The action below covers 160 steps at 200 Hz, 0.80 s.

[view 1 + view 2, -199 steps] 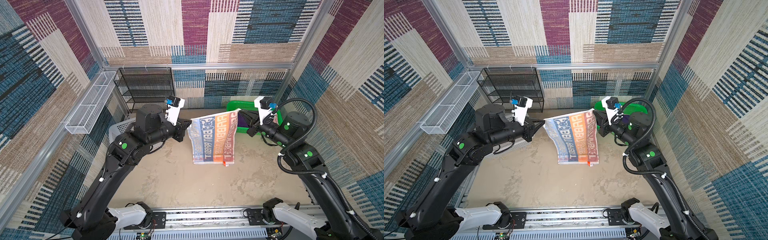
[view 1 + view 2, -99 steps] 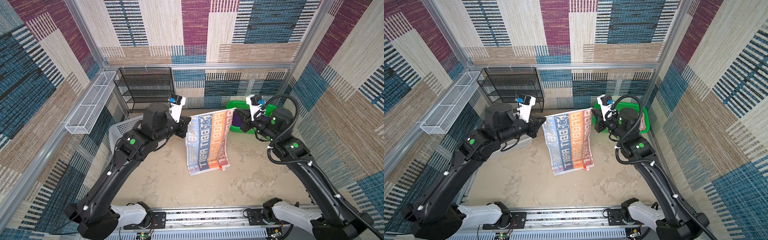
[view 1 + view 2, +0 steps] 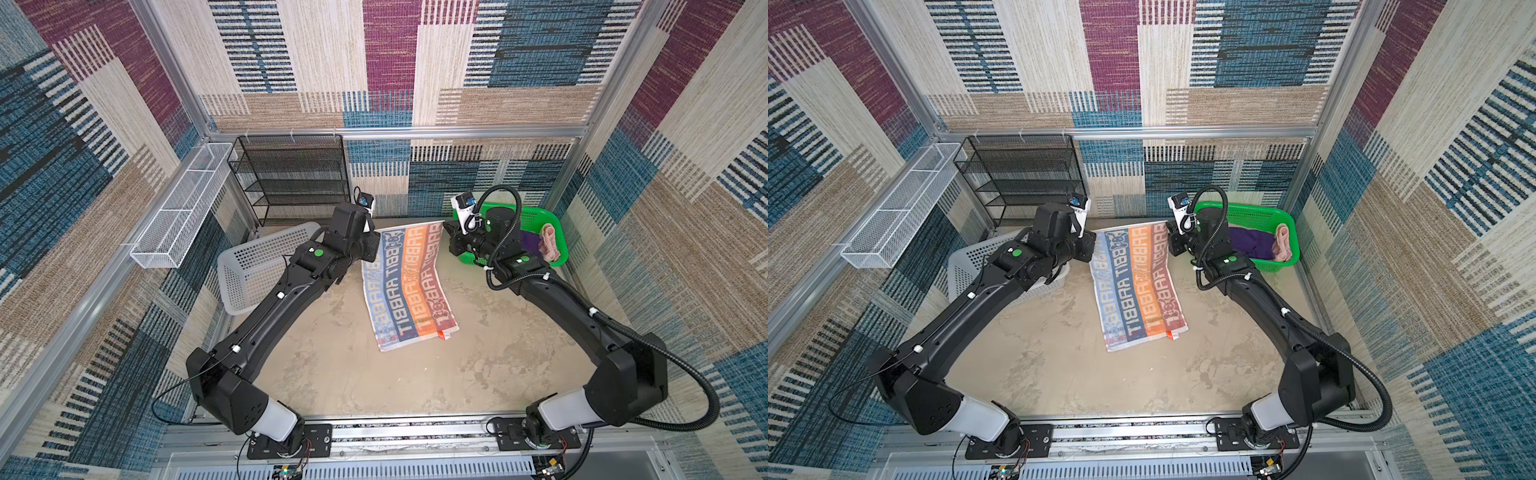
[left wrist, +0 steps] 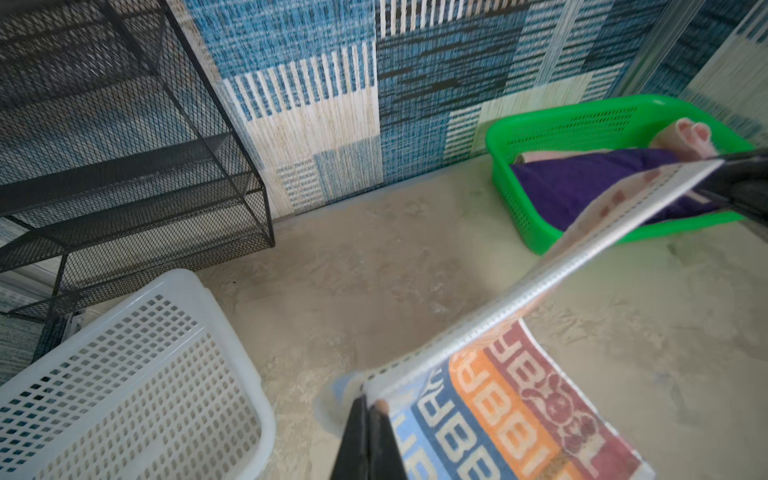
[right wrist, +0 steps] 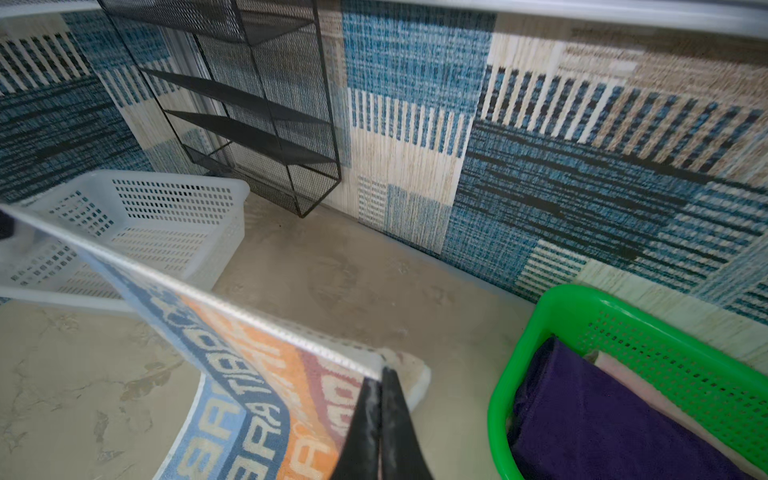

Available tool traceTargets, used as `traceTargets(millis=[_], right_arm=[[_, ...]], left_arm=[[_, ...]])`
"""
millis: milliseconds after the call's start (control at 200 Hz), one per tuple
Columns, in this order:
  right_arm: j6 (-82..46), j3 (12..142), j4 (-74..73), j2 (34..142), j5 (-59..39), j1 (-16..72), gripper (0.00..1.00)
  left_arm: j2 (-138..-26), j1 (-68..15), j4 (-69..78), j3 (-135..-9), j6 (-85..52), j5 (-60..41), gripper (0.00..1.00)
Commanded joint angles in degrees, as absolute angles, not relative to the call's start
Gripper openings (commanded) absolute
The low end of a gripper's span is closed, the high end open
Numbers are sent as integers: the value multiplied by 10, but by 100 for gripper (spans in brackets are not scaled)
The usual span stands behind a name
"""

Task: Fold and stack the towels
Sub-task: 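Lower the hanging towel with both grippers, draping it over onto itself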

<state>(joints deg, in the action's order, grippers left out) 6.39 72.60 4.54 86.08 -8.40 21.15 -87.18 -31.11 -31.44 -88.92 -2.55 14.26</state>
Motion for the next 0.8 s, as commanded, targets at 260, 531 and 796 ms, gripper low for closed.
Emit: traceTargets(millis=[260,531,796], right_arm=[[71,667,33,896,-32,208,0],[42,555,53,817,-27,209,0],[-15,455,78,745,-66,209,0]], left_arm=[[-888,-308,-273,-798,-43,134,0],[-860,-316,-321,-749,-103,57,0],[-824,-348,-322,-668,-161,8,0]])
